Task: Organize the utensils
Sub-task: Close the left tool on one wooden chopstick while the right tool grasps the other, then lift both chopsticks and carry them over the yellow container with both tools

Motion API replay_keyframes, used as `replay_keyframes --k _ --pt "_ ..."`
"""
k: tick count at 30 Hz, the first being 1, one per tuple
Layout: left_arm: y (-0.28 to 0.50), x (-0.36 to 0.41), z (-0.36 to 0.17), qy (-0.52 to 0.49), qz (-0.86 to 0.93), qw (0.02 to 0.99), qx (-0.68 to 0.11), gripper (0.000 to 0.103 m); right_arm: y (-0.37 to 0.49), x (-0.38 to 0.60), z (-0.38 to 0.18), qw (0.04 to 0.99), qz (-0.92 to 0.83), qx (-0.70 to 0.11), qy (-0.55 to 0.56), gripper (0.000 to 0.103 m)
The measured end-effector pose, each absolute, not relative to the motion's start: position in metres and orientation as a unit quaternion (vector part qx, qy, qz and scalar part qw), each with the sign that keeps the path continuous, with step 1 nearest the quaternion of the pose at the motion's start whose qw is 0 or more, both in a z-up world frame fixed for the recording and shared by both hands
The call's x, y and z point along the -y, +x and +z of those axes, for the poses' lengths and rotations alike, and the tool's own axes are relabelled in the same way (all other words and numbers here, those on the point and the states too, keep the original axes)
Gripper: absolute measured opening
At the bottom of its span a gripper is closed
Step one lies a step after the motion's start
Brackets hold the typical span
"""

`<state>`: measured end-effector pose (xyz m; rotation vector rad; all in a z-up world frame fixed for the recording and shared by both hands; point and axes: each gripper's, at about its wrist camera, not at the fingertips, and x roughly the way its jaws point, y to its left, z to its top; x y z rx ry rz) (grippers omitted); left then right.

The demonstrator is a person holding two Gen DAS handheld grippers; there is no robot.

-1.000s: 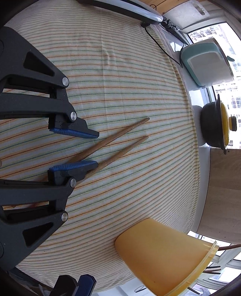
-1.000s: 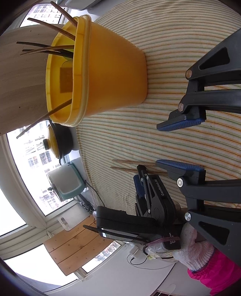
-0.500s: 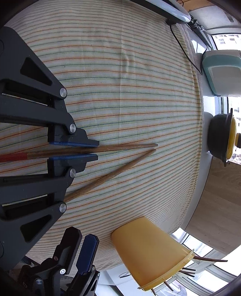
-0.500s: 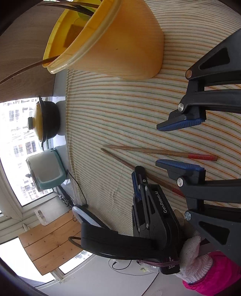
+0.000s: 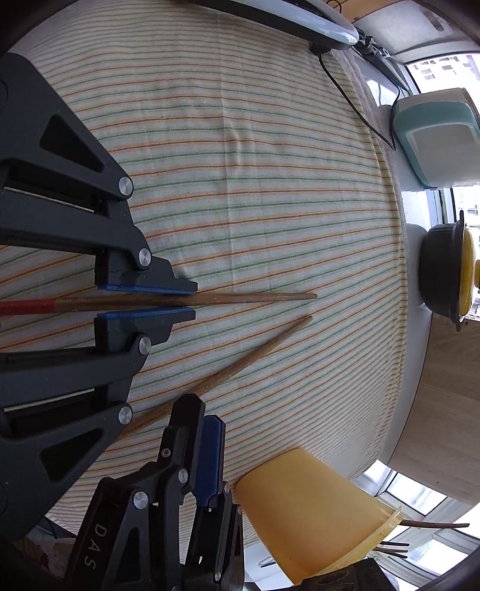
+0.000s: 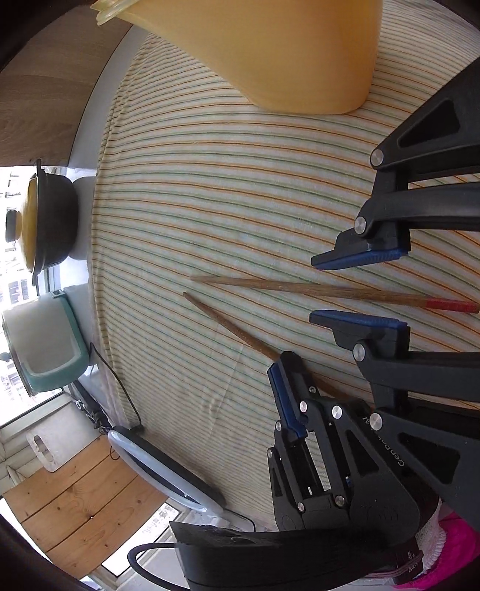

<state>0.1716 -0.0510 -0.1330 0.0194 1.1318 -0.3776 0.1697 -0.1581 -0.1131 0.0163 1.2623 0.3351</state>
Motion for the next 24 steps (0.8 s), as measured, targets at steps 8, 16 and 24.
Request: replay_keyframes --k 8,16,24 --pt "0.172 0.024 -0.133 -0.062 -0.171 0.827 -0.532 0.006 0.180 0.150 -0.124 0.794 0.136 -0.592 -0.022 0.010" --pt "0.166 0.008 -0.117 -0.097 -0.174 0.835 -0.512 0.005 0.177 0.155 -0.117 0.801 0.145 -0.581 0.000 0.004" --pt "0.157 0.003 -0.089 -0.121 -0.188 0.848 -0.482 0.005 0.155 0.161 -0.084 0.825 0.166 -0.541 0.010 0.004"
